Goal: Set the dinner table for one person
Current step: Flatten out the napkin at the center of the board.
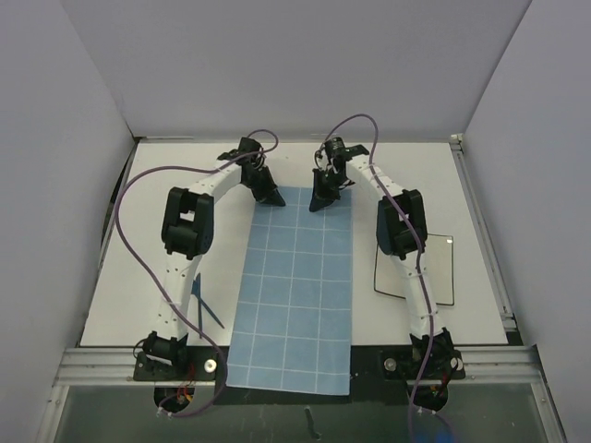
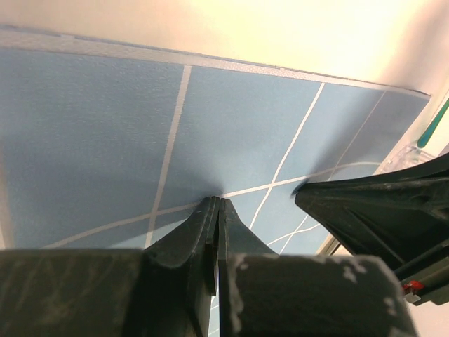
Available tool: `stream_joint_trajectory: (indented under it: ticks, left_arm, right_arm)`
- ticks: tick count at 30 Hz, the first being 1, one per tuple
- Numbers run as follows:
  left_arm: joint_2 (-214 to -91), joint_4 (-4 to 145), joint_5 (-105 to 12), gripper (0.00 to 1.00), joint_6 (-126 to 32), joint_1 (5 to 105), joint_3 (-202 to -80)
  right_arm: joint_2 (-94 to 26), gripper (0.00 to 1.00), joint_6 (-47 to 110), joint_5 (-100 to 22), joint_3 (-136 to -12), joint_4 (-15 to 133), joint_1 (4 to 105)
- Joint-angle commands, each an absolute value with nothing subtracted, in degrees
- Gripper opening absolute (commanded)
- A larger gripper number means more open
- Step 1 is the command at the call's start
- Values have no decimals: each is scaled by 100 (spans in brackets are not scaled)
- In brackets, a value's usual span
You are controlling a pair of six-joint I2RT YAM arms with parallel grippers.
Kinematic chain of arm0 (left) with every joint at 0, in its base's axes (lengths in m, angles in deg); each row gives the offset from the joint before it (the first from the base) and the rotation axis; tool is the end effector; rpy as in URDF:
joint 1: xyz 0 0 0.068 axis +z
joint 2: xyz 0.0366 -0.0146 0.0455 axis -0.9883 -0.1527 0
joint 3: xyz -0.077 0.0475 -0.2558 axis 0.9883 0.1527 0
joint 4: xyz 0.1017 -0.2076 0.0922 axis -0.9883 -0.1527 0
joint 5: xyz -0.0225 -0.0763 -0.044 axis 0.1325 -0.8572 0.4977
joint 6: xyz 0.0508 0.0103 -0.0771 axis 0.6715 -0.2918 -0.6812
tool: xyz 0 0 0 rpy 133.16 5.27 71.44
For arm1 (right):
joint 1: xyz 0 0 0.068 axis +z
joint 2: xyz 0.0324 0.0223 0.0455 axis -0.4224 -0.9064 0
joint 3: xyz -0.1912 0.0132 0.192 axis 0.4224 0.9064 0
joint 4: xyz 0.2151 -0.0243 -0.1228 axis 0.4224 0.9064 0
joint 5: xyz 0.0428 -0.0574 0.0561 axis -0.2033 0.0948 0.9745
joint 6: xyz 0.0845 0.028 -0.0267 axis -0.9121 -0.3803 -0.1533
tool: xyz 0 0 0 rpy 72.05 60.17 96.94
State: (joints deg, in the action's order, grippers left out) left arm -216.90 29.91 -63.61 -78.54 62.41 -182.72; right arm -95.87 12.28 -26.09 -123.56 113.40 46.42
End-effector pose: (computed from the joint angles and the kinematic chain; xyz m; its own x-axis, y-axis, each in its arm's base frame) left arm 0.4803 -0.2014 0.1002 -0.9429 -0.3290 -0.0530 -0.2399 0.7807 -0.5770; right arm 0.4668 0.2152 0.1131 -0.9917 0.0489 -0.1189 -0.0077 0.9006 0.4345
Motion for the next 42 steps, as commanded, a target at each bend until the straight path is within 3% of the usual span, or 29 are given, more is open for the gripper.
stream_joint_trajectory:
  ticks: [1,9,19,29,37,42]
  left_arm:
    - [-22383,2506,-5900,0,-7609,6400,-19106]
    - [-23567,1675,-6066,0,-7536,6495,-21248]
    - [-23568,1973,-6260,0,-7412,6677,-21681]
    - [-21720,1994,-4885,0,-6356,6410,-20429]
    - [-19655,2608,-3683,0,-6486,5786,-17408]
    - [-19064,2761,-3377,0,-6887,5524,-15909]
  right_arm:
    - [-10448,0,1437,-3063,-13165,11034,4340]
    - [-10899,0,1305,-2563,-13590,10741,3943]
    - [-10622,0,875,-642,-12935,9314,3505]
    - [-8929,0,1567,-1249,-11693,9577,3666]
    - [-7370,0,1815,-2113,-9590,9494,4190]
    - [-6724,0,1556,-2451,-8390,9254,4531]
